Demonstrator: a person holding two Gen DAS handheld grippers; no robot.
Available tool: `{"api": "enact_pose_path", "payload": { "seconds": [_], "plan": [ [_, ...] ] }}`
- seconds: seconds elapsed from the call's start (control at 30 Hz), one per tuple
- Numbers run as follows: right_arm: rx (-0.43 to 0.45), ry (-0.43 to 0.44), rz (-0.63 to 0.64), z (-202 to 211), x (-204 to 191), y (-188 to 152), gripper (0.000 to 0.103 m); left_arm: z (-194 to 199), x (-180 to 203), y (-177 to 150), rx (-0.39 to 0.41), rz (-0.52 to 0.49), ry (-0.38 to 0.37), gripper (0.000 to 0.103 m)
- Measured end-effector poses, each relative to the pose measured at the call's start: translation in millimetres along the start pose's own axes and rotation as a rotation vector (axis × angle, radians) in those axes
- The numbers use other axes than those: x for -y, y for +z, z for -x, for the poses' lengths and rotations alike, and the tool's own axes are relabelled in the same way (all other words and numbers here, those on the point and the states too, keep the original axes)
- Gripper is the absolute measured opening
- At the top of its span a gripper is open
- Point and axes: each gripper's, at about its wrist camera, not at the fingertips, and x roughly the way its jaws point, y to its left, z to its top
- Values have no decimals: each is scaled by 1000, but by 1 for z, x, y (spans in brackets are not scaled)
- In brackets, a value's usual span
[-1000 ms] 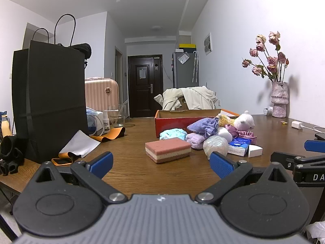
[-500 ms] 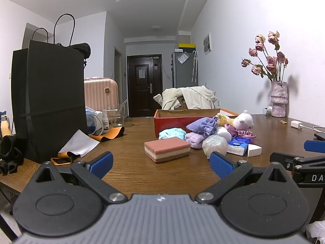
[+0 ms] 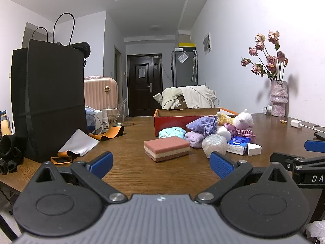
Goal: Organize soft objects
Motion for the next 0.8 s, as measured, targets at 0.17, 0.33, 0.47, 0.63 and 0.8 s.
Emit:
{"api": "enact_pose_path", "payload": {
  "seconds": [0.17,0.33,0.47,0.63,0.8],
  "plan": [
    [-5,1,-2,-2,0,0,103,-2,1,-1,-6,-4,1,103],
    [-11,8,-9,-11,0,3,103,-8,0,0,-26,-5,12,103],
    [31,33,-7,-14,0,12,103,-19,-5,5,-46,8,21,103],
    [81,80,-10,-29,1,30,103,-49,-12,16,-128,16,34,103],
    [-79,192,54,-83,-11,44,103,-87,-24,22,-184,48,37,103]
  ]
}}
